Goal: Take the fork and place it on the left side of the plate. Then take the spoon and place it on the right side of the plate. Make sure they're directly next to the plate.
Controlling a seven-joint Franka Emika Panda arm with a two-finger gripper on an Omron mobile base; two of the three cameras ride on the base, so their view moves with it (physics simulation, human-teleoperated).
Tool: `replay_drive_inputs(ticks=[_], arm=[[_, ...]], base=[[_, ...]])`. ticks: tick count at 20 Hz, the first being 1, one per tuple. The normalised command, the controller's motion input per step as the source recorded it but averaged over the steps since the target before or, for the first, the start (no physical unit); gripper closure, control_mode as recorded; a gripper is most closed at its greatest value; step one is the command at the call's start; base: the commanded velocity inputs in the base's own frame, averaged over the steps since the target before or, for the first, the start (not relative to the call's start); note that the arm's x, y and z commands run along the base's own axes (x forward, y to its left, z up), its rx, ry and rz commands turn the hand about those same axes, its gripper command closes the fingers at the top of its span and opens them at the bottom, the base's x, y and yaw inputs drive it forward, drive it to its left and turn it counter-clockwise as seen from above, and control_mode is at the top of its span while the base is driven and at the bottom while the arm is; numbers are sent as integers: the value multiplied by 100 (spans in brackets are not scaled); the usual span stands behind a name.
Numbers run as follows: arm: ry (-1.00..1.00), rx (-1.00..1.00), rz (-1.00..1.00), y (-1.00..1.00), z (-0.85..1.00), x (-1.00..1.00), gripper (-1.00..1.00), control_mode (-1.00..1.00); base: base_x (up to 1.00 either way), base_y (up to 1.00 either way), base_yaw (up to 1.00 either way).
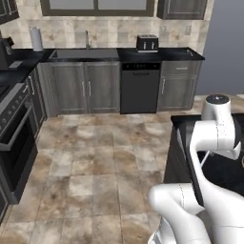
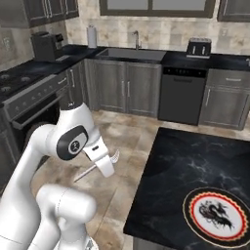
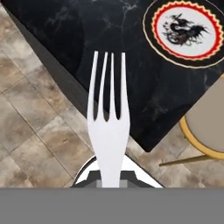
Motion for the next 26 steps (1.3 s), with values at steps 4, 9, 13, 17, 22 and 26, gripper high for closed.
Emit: replay_drive_inputs(ticks=[4, 9, 13, 17, 22, 26], arm=[[0, 0, 0, 0, 0, 0, 100, 100], [0, 0, 28, -34, -8, -9, 100, -100], [0, 0, 36, -39, -23, -3, 100, -100], [0, -2, 38, -37, -28, -1, 100, -100], [0, -4, 39, -35, -26, 0, 100, -100], [0, -8, 41, -42, -27, 0, 100, -100]], base=[[-20, -39, 39], [-3, -7, 7], [0, 0, 0], [0, 0, 0], [0, 0, 0], [0, 0, 0]])
